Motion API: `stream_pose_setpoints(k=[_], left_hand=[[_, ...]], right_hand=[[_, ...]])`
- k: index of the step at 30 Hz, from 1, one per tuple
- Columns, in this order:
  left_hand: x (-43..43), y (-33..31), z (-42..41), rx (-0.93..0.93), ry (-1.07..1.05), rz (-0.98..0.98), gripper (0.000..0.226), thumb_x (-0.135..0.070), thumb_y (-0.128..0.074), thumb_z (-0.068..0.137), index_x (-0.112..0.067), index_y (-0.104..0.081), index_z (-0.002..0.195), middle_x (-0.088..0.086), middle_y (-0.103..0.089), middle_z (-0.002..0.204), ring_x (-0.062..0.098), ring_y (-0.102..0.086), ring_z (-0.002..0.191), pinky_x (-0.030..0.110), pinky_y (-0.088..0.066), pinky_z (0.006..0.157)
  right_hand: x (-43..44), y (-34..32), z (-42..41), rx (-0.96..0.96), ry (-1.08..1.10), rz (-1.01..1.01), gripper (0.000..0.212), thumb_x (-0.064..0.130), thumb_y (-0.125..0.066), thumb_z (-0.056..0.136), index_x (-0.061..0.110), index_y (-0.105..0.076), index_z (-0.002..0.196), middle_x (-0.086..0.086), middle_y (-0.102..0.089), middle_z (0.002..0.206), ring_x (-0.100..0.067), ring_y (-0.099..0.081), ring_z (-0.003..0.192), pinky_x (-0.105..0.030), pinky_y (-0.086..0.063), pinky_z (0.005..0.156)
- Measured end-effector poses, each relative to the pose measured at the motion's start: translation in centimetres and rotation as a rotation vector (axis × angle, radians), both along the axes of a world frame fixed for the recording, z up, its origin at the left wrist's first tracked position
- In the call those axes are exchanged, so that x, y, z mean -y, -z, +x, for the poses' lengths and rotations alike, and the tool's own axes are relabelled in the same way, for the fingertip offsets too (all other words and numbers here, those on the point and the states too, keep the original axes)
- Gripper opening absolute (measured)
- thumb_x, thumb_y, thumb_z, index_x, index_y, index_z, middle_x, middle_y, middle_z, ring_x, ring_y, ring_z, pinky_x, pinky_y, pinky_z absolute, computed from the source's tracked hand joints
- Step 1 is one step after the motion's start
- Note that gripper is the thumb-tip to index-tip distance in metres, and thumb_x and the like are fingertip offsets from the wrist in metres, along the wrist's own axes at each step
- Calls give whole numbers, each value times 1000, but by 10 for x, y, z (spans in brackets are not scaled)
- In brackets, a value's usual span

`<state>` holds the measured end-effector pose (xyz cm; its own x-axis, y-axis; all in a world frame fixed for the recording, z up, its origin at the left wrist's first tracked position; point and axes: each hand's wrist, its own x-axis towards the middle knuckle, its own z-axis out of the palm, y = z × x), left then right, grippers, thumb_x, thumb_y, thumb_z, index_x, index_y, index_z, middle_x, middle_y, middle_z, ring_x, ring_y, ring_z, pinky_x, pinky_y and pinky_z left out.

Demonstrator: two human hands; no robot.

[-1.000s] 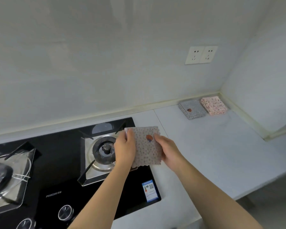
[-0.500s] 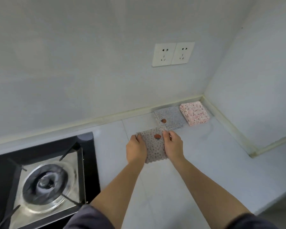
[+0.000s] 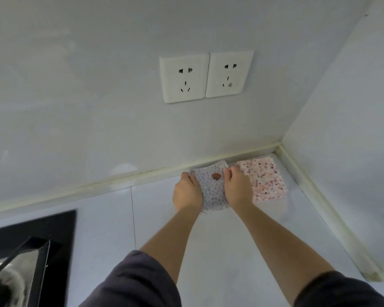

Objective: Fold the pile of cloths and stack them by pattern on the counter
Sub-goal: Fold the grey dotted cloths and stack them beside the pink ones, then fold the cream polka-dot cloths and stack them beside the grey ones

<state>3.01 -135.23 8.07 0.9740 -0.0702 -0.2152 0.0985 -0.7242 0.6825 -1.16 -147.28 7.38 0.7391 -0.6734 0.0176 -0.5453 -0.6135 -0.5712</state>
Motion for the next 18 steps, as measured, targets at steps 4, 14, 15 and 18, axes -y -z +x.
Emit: stream_pose_setpoints(k=[4, 14, 15, 18], left_hand=[[7, 22, 9, -2, 19, 91, 38, -38, -25, 103, -10, -52, 104, 16, -65, 99, 36, -61, 92, 37, -45, 73], [-19, 33, 4, 571, 392, 319, 49, -34, -41, 94, -10, -44, 136, 9, -54, 131, 28, -55, 116, 41, -49, 84], [-22, 35, 0, 569, 474, 373, 54, -36, -35, 96, -9, -41, 142, 9, -48, 142, 26, -48, 129, 44, -45, 95], [-24, 40, -7, 393, 715, 584, 70, -43, 7, 92, -10, -1, 152, 6, -1, 161, 19, -1, 149, 49, -8, 118]], right_hand=[[8, 16, 11, -127, -30, -75, 37, 32, -33, 105, 5, -57, 102, -17, -65, 94, -34, -60, 91, -33, -35, 65], [15, 18, -1, 216, -303, -364, 35, 8, -49, 94, 2, -56, 127, -17, -56, 131, -36, -54, 121, -45, -48, 96], [15, 22, -5, 237, -424, -408, 37, 9, -43, 95, 0, -56, 128, -17, -53, 137, -35, -49, 129, -46, -41, 106], [18, 38, -14, 48, -687, -515, 49, 23, -23, 103, 0, -53, 134, -15, -48, 144, -32, -44, 134, -41, -27, 111]])
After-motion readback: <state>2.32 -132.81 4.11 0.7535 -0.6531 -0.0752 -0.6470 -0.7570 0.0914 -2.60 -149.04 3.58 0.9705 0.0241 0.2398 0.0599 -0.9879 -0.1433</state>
